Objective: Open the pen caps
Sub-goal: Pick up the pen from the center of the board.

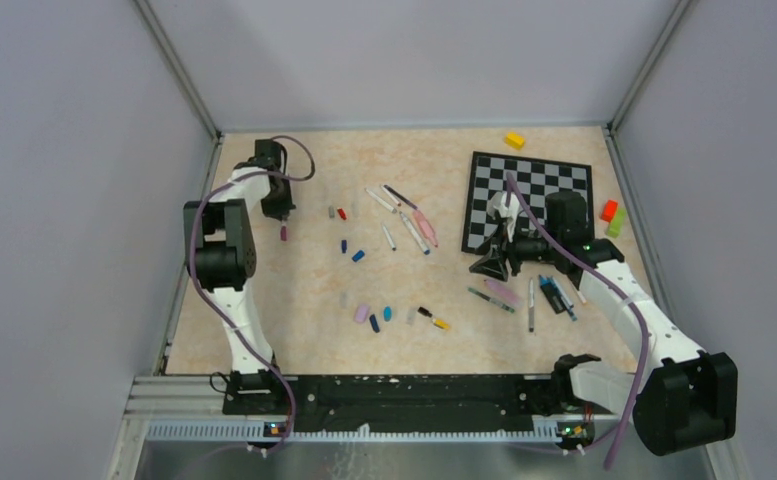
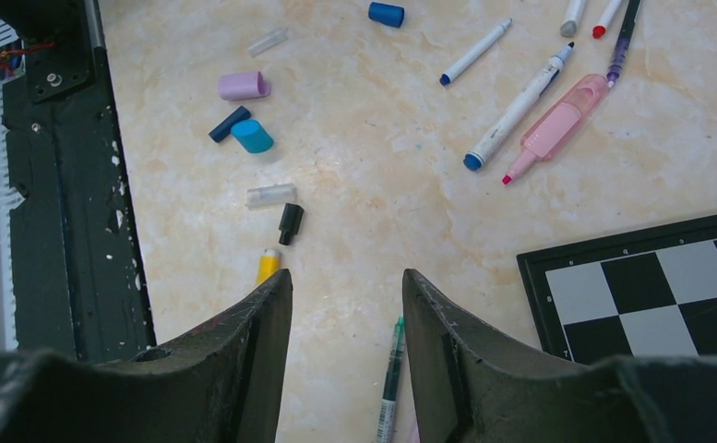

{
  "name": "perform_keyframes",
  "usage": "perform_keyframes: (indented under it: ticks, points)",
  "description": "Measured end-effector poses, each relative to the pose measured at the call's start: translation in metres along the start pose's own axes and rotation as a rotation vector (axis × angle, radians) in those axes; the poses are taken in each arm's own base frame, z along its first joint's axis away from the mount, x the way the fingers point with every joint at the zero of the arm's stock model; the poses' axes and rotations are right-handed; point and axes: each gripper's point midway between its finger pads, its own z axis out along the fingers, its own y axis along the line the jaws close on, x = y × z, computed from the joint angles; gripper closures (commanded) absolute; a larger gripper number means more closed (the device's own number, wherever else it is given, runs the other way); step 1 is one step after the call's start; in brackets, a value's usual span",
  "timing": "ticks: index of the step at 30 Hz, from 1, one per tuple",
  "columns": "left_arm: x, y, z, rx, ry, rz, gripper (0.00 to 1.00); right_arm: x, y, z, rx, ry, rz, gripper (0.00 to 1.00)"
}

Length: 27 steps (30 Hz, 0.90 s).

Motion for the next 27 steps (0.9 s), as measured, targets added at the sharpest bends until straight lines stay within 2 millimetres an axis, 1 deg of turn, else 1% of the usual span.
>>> perform_keyframes:
  ticks: [6, 8, 9, 11, 13, 14, 16, 17, 18, 20, 21, 24, 27]
  points:
    - [0.002, -0.003, -0.003, -0.008, -0.007, 0.02, 1.0, 0.0, -0.001, 0.0, 0.001, -0.002, -0.01, 0.53]
    - [0.007, -0.005, -0.01, 0.014, -0.007, 0.017, 1.0, -0.001, 0.0, 0.0, -0.006, -0.005, -0.024, 0.54]
    - [0.01, -0.008, -0.017, 0.033, -0.012, 0.013, 1.0, -0.002, 0.001, 0.0, -0.012, -0.008, -0.034, 0.54]
    - [0.009, -0.016, -0.039, 0.092, -0.052, -0.001, 1.0, -0.004, 0.004, 0.0, -0.035, -0.022, -0.064, 0.54]
    - [0.002, -0.027, -0.069, 0.173, -0.128, -0.018, 1.0, -0.006, 0.01, 0.0, -0.067, -0.038, -0.109, 0.54]
    - [-0.003, -0.035, -0.09, 0.23, -0.186, -0.027, 1.0, -0.007, 0.013, -0.001, -0.086, -0.047, -0.146, 0.54]
    - [-0.008, -0.049, -0.13, 0.343, -0.292, -0.035, 1.0, -0.004, 0.02, -0.001, -0.134, -0.058, -0.236, 0.52]
    - [-0.007, -0.059, -0.154, 0.423, -0.355, -0.035, 1.0, 0.0, 0.025, -0.001, -0.159, -0.059, -0.281, 0.49]
    - [-0.003, -0.066, -0.17, 0.477, -0.386, -0.034, 1.0, 0.006, 0.031, -0.001, -0.193, -0.06, -0.342, 0.47]
    - [0.01, -0.084, -0.202, 0.625, -0.457, -0.03, 1.0, 0.018, 0.042, -0.003, -0.253, -0.063, -0.44, 0.47]
    - [0.025, -0.094, -0.217, 0.718, -0.481, -0.029, 1.0, 0.022, 0.047, -0.003, -0.276, -0.063, -0.474, 0.47]
    - [0.064, -0.122, -0.237, 0.909, -0.473, -0.022, 1.0, 0.031, 0.057, -0.004, -0.346, -0.068, -0.537, 0.47]
    - [0.118, -0.16, -0.252, 1.101, -0.405, 0.006, 1.0, 0.027, 0.057, -0.004, -0.414, -0.071, -0.581, 0.51]
